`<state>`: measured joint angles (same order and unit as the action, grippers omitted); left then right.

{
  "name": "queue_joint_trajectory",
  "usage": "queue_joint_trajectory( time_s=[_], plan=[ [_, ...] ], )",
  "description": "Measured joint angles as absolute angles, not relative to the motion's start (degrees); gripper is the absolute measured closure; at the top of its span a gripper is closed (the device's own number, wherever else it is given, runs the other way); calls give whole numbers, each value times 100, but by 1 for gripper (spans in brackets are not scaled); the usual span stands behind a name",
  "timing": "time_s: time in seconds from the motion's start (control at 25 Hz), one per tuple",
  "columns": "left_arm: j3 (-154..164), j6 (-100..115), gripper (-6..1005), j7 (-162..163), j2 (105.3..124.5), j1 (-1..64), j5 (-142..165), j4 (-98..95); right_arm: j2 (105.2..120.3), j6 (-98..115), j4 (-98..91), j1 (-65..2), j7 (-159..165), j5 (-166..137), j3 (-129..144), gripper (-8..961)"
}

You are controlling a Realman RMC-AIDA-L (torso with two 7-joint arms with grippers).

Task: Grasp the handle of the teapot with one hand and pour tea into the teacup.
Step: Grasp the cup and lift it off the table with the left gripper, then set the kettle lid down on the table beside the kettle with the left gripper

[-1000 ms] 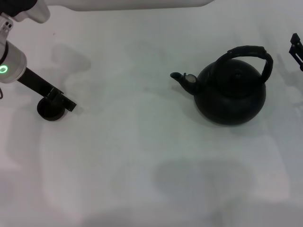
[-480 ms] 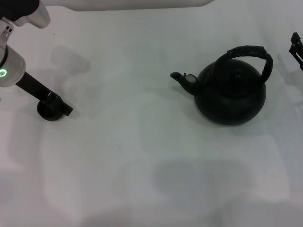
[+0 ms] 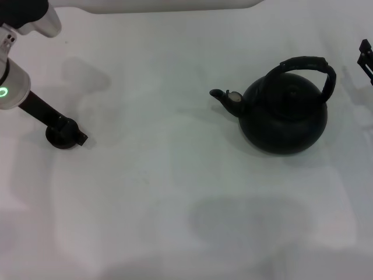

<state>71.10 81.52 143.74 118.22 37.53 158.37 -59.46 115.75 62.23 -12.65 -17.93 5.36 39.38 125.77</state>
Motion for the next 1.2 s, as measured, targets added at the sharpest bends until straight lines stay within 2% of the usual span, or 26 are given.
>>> queue_joint_trajectory(
  time_s=[0.44, 0.8, 1.2],
  plan=[
    [7232, 8139, 263, 14432, 11825, 3762, 16037, -5985, 11575, 6223, -1266, -1784, 536, 3938, 12586, 109],
    [7284, 8074, 297, 14441, 11858, 3777, 16042, -6151, 11575, 6222, -1266, -1784, 536, 3938, 12579, 108],
    [7572, 8020, 298, 14428, 11880, 4182, 15592, -6225, 11575, 6222, -1269, -1788, 536, 3945, 12577, 109]
  ],
)
